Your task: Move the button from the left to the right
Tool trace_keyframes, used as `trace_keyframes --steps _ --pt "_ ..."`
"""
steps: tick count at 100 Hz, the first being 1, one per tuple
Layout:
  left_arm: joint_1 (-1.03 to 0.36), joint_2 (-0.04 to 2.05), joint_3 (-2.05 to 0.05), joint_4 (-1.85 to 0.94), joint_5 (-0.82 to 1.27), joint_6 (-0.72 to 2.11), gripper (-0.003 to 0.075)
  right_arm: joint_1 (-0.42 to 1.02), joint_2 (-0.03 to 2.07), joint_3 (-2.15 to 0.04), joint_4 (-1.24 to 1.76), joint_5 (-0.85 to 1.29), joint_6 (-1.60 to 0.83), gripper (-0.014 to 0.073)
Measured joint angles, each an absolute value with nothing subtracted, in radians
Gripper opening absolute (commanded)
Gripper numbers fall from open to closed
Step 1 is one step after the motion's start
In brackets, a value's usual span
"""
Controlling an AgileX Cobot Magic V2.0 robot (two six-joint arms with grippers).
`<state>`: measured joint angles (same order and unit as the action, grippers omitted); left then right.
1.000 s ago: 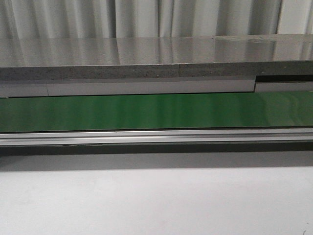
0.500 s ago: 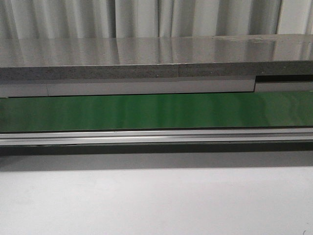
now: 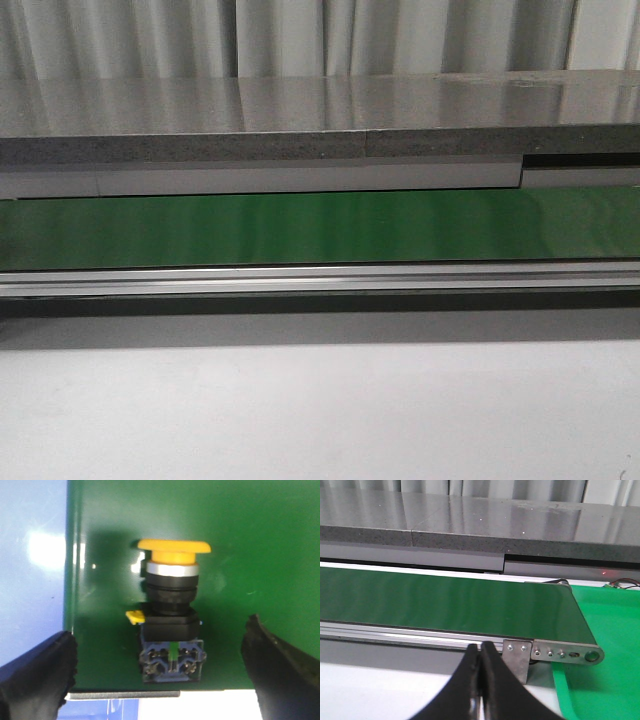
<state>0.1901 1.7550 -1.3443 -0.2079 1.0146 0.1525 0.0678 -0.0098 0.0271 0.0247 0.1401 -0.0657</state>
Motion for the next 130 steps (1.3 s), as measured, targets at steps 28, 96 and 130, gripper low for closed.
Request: trace_keyframes --steps 28,96,130 --pt "0.139 1.554 -1.318 -0.219 0.92 0.191 0.0641 0.068 -0.01 0.027 0.025 0.14 -0.066 -0.0067" --pt "-0.049 0.713 -0.529 -0.226 0.243 0.205 0.0641 0.068 -0.01 0.027 0.025 0.14 -0.066 -0.0067" --pt "-0.049 0.499 -0.318 -0.231 0.089 0.205 0.0641 0.068 -0.01 0.027 0.025 0.14 -0.066 -0.0067"
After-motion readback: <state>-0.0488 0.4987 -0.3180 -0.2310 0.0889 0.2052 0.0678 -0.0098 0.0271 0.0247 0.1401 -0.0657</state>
